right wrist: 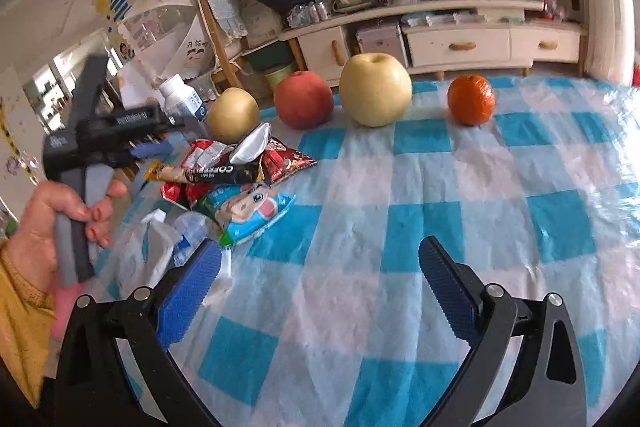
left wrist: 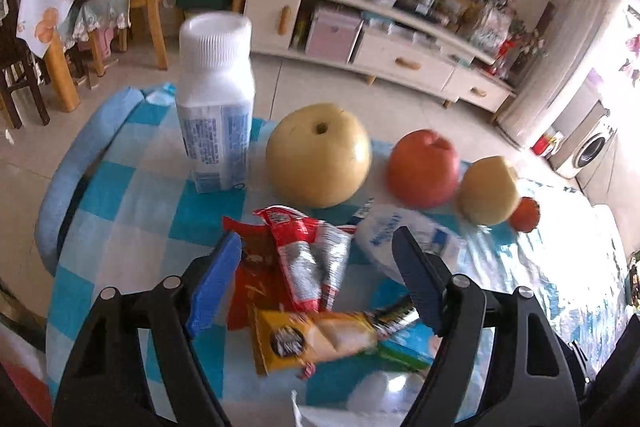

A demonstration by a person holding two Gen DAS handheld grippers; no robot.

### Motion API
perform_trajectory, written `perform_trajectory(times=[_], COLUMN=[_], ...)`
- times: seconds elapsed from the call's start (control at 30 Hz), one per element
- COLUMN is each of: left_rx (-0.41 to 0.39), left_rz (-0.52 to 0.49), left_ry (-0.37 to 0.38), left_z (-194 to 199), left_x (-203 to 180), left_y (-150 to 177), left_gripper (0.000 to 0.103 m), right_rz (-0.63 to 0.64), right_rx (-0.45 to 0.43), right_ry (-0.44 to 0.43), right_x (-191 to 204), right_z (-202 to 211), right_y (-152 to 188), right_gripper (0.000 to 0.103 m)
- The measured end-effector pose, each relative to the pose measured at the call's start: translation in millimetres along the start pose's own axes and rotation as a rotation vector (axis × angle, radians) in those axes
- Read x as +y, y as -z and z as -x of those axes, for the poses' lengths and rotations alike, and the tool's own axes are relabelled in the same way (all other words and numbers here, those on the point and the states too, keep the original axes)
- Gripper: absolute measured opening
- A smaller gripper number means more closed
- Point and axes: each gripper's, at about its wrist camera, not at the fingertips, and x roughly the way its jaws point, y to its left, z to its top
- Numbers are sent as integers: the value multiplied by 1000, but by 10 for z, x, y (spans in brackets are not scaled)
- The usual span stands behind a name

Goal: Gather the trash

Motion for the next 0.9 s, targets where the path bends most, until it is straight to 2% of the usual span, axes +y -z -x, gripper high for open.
perform_trajectory(times=[0.17,0.2,0.23,0.33,0.37,0.4,0.43,0.47,0.53,0.63,0.67,0.7,0.73,0.9], left_rx=[37,41,44,54,60,67,85,88,91,113,120,127,127,162], left_rz=[-29,-35,-35,-46,-50,-53,-49,-50,-64,-73,-80,-86,-90,-84], left_ry=[-5,-6,-3,-3,0,5,24,27,33,60,67,79,84,160], left_z=[-190,-220,-238,-307,-336,-353,-387,-399,-424,-461,-471,-476,-476,-475], left_x=[57,73,95,141,149,157,168,166,127,49,19,-12,-33,-140], left_y=[-36,-39,-38,-32,-42,-39,-35,-35,-28,12,30,55,78,226], left_gripper=[78,78,78,78,76,65,61,60,57,52,51,50,50,45], right_rz=[-47,-55,-65,-94,-97,-98,-99,-103,-116,-111,-88,-71,-54,38], right_rx=[25,32,44,58,56,58,63,74,100,157,201,226,225,221], right_ry=[-103,-124,-144,-188,-203,-223,-232,-236,-238,-225,-204,-180,-170,-160], right_x=[-71,-73,-73,-47,-23,18,55,92,143,219,262,292,318,426], right_z=[-215,-279,-359,-573,-619,-715,-804,-904,-1067,-1354,-1480,-1554,-1573,-1434], right_y=[-213,-262,-315,-486,-532,-612,-680,-753,-855,-957,-959,-944,-923,-779], right_gripper=[94,82,75,74,74,74,74,75,83,82,78,69,64,57])
